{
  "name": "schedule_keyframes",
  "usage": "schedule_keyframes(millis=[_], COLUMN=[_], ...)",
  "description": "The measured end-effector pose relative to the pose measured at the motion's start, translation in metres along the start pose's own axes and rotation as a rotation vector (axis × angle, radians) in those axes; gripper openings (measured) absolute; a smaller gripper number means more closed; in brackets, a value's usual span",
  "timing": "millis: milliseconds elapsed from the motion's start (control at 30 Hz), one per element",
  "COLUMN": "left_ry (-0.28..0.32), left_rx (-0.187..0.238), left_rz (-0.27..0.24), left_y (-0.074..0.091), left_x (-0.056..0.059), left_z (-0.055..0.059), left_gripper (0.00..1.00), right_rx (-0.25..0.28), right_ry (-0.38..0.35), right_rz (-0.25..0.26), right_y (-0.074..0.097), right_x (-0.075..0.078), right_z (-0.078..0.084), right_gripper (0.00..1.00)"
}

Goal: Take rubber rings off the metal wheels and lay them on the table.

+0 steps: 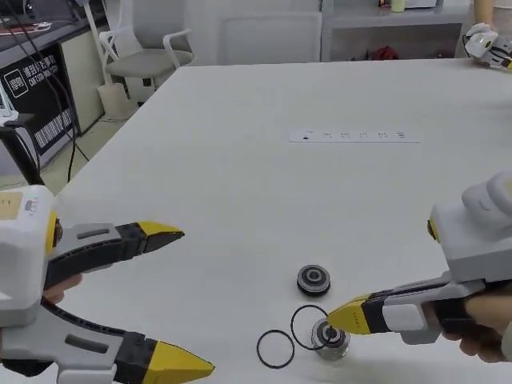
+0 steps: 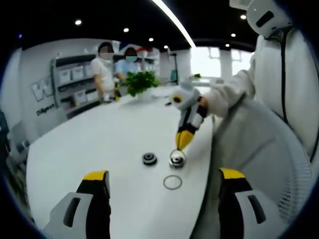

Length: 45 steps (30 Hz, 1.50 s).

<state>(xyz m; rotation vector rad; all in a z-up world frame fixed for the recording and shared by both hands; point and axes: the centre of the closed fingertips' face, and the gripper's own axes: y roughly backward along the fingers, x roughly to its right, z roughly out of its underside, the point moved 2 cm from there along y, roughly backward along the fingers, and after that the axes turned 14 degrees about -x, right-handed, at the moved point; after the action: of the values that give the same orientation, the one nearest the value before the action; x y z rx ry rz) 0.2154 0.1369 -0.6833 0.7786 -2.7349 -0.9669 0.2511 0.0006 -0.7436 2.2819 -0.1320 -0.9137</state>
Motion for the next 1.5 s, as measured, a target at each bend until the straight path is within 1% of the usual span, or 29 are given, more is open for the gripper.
schedule_keyframes(millis=[167, 267, 300, 433, 567, 667, 1033, 1200, 1367, 1500], left_ry=[0.025, 0.049, 0.055, 0.073, 0.093, 0.102, 0.111, 0.115, 0.119, 0.120], left_rx=[0.000, 0.012, 0.011, -0.003, -0.020, -0.027, -0.034, -0.033, -0.026, -0.026], left_rz=[-0.011, -0.022, -0.026, -0.029, -0.019, -0.016, 0.020, 0.032, 0.042, 0.044], left_y=[0.002, 0.001, 0.000, -0.005, -0.011, -0.014, -0.023, -0.024, -0.024, -0.025], left_x=[0.001, -0.001, -0.001, -0.001, 0.001, 0.002, 0.011, 0.013, 0.016, 0.016], left_z=[0.009, 0.012, 0.014, 0.023, 0.031, 0.034, 0.037, 0.037, 0.036, 0.037], left_gripper=[0.91, 0.90, 0.90, 0.89, 0.89, 0.90, 0.90, 0.90, 0.90, 0.90], right_rx=[-0.004, -0.004, -0.006, -0.009, -0.013, -0.017, -0.050, -0.054, -0.045, -0.046], right_ry=[0.005, 0.003, 0.002, 0.003, 0.005, 0.004, 0.015, 0.012, 0.014, 0.009], right_rz=[-0.010, -0.020, -0.023, -0.032, -0.039, -0.043, -0.037, -0.032, -0.027, 0.005], right_y=[-0.003, -0.005, -0.006, -0.009, -0.011, -0.013, -0.023, -0.028, -0.035, -0.039], right_x=[-0.005, -0.007, -0.007, -0.010, -0.011, -0.012, -0.011, -0.010, -0.009, -0.003], right_z=[-0.001, -0.002, -0.002, -0.002, -0.002, -0.002, 0.004, 0.006, 0.007, 0.009], right_gripper=[0.00, 0.00, 0.00, 0.00, 0.00, 0.00, 0.00, 0.00, 0.00, 0.00])
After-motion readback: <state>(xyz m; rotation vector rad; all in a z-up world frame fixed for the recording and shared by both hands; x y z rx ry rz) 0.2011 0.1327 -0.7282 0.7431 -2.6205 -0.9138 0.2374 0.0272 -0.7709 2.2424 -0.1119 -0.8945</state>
